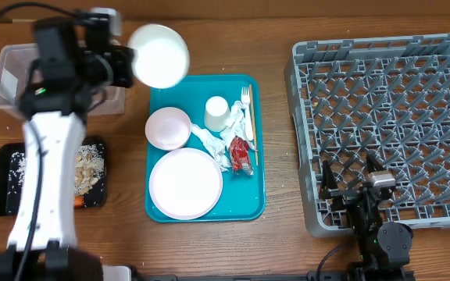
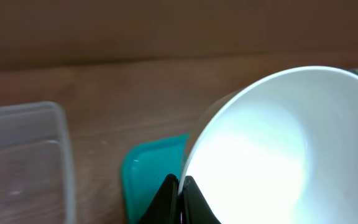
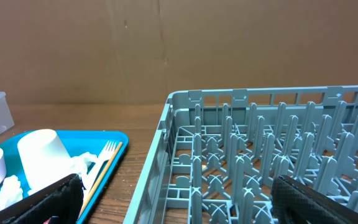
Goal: Sort waste into correct bins and load items into the dishwasher rack
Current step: 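Bring the empty bowl back and set it on the teal tray, then move the left gripper back to rest beside the black tray, then reach the right gripper to the white cup on the teal tray and grasp it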
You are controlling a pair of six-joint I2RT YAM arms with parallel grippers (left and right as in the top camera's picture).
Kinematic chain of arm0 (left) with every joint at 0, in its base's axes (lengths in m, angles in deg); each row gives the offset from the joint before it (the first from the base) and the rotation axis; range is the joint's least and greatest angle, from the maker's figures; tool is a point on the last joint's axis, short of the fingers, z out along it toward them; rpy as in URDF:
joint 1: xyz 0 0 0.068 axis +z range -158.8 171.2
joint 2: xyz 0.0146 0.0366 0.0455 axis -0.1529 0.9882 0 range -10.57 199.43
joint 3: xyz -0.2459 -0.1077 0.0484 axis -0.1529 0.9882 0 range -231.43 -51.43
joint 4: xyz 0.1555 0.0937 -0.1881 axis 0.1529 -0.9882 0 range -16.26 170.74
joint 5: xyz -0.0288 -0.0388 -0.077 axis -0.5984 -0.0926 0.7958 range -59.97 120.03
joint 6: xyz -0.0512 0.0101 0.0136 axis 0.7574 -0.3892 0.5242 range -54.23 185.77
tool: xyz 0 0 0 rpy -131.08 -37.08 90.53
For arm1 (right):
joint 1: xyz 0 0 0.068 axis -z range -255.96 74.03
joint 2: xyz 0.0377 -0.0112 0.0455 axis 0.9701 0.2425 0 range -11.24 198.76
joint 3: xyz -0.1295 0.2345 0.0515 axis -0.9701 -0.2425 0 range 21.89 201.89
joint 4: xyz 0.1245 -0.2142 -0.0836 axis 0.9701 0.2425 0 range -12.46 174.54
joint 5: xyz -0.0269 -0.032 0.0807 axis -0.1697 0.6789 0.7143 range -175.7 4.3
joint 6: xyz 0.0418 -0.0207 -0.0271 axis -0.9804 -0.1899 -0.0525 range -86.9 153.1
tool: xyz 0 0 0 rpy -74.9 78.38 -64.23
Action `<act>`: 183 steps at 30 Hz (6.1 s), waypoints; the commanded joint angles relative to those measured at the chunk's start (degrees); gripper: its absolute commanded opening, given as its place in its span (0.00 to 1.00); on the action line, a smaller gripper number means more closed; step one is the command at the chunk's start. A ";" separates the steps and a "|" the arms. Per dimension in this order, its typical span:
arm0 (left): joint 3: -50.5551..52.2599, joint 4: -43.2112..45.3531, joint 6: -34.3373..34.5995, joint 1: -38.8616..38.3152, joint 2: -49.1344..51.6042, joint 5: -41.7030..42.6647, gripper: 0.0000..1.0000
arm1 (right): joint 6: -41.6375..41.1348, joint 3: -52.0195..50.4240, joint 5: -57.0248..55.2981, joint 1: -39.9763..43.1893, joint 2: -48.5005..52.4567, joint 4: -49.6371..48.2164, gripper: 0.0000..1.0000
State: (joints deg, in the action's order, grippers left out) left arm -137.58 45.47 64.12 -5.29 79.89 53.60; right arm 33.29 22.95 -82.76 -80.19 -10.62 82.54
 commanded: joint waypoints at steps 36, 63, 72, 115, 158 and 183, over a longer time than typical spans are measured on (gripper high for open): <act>-0.22 7.41 11.08 -6.88 25.51 -11.98 0.28 | -0.17 -0.59 -0.35 -0.31 -0.46 -0.37 1.00; -8.59 -10.21 15.50 -5.75 -0.46 -7.17 1.00 | -0.17 -0.59 -0.35 -0.31 -0.46 -0.37 1.00; -8.57 -18.69 37.99 4.94 -1.95 -32.04 1.00 | -0.17 -0.59 -0.35 -0.31 -0.46 -0.37 1.00; -8.50 -24.11 40.63 20.85 -1.31 -19.69 1.00 | -12.39 -0.57 54.14 -0.31 -0.46 -34.29 1.00; -8.50 -24.09 40.65 20.85 -1.31 -19.69 1.00 | 2.86 79.54 10.58 -27.91 97.53 14.58 1.00; -8.50 -24.11 40.65 20.85 -1.29 -19.69 1.00 | -6.40 79.54 -1.33 -29.24 115.73 10.29 1.00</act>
State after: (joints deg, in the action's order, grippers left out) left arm -145.67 21.52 103.82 15.63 78.91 33.74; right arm 27.69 100.87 -83.61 -108.37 103.30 93.14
